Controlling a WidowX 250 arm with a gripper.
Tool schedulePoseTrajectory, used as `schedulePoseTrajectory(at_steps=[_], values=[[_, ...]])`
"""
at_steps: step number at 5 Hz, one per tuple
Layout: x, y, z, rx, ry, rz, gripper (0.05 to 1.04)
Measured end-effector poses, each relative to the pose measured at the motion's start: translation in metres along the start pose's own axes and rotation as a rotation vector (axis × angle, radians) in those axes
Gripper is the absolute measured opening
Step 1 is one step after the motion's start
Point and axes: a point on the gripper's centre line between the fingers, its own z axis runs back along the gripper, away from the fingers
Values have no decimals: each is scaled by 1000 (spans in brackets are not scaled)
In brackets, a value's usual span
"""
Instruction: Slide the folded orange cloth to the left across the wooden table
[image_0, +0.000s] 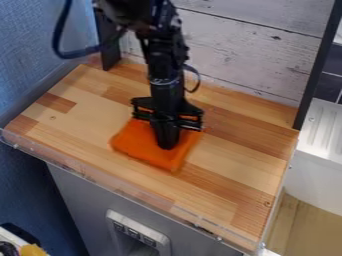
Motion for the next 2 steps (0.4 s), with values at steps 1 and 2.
schedulePoseTrajectory(at_steps=[1, 2], values=[[-4, 8, 1, -1, -12, -57, 80], [-11, 17, 9, 1, 14, -94, 227]])
